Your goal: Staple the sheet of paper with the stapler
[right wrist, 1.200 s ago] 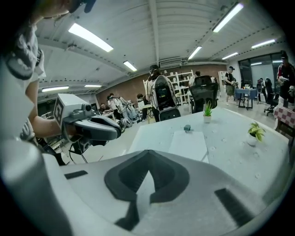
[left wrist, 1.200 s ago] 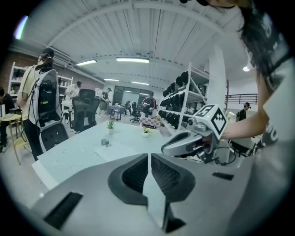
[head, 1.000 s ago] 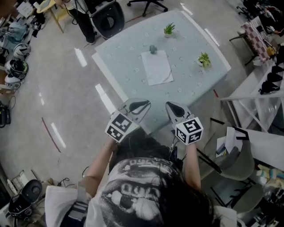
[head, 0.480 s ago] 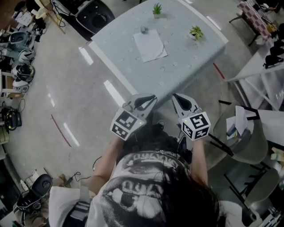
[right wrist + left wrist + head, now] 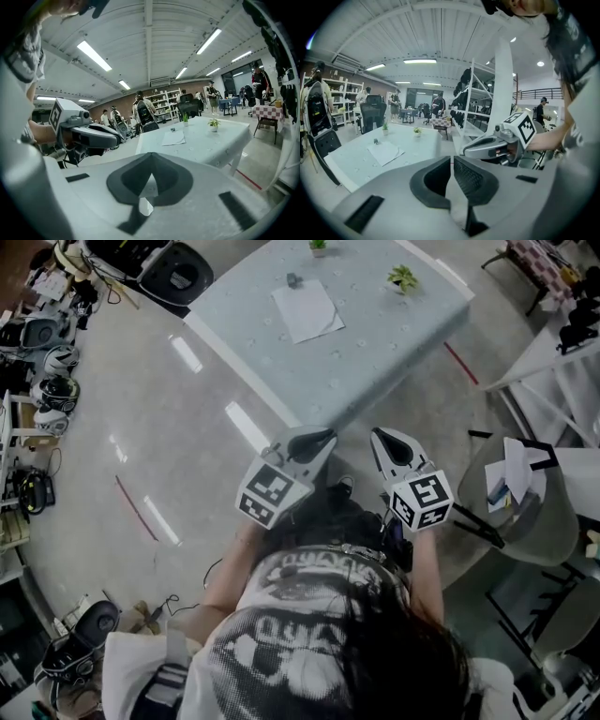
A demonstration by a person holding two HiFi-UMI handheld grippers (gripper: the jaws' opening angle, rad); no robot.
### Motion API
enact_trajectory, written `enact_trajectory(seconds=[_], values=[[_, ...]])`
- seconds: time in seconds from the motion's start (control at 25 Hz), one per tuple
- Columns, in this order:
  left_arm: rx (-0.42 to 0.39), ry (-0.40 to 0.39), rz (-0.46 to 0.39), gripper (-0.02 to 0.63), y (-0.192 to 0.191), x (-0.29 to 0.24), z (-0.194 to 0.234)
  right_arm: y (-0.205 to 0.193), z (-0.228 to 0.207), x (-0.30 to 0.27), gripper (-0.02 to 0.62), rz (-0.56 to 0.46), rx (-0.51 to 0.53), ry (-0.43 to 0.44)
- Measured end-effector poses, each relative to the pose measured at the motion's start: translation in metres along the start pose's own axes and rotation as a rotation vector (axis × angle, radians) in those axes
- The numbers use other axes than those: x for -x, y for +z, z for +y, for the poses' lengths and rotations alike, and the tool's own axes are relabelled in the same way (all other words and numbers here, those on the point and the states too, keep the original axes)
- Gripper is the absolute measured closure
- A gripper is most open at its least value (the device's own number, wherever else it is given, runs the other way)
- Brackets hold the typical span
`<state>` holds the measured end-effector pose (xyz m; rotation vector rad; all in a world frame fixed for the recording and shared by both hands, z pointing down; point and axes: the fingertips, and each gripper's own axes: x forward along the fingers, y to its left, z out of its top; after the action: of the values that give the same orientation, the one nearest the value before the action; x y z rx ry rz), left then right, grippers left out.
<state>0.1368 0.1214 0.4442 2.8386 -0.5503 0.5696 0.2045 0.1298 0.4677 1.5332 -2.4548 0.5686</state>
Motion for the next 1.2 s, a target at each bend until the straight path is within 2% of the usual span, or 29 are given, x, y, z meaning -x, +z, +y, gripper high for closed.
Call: enact_trajectory(seconds=[0.28,0.6,1.2], values=[[-0.012,0.012,-0.012,0.586,0.002,0.004,-0.010,0.005,0.002,0.014,0.598,-0.033,0.010,-0.007],[-0.016,0.017,-0.026,0.586,0.006,0.003,-0.014,0.006,0.000,0.018,0.597,-0.026,0.037,-0.003],[-0.015,-0.009,-0.014,0.586,0.001,-0.009,-0.026,-0.005,-0.015,0.033,0.597,-0.013,0.003,-0.040]])
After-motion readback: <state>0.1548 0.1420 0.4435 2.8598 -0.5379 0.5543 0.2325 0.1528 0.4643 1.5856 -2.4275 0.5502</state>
